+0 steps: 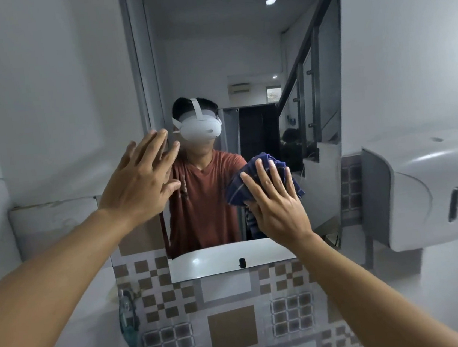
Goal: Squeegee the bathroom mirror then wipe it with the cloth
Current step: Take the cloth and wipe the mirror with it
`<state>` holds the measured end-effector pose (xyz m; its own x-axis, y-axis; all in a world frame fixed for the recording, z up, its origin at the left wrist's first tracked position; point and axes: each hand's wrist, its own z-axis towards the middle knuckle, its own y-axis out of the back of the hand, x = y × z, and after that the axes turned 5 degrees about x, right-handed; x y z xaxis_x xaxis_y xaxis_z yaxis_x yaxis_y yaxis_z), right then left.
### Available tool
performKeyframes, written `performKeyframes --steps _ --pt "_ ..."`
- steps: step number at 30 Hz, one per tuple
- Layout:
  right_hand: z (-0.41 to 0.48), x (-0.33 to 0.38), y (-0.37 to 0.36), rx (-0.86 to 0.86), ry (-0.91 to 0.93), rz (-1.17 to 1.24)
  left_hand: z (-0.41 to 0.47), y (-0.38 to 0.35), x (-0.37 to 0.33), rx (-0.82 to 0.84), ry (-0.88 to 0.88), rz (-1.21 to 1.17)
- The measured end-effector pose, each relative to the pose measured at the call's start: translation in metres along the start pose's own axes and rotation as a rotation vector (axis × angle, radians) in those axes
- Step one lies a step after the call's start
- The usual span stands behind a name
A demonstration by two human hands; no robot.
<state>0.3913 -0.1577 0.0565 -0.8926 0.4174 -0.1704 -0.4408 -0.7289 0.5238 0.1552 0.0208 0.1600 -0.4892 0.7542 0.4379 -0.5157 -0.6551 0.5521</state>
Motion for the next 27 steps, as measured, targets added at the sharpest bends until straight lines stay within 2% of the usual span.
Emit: performKeyframes --steps 9,17,21,27 --pt "-0.035 -0.049 -0.002 -0.016 -0.349 0.178 0.002 0.001 0.003 -0.03 -0.019 -0.012" --pt "-0.082 -0.043 -0.023 0.055 -0.523 0.308 -0.002 0.003 0.001 -0.039 -0.038 0.007" --pt "-0.091 -0.024 -0.03 0.06 -0.532 0.306 -0.011 0.0 -0.002 -0.021 -0.04 0.008" --pt "-0.102 0.009 -0.047 0.097 -0.353 0.215 -0.017 -0.004 -0.005 0.002 -0.025 0.0"
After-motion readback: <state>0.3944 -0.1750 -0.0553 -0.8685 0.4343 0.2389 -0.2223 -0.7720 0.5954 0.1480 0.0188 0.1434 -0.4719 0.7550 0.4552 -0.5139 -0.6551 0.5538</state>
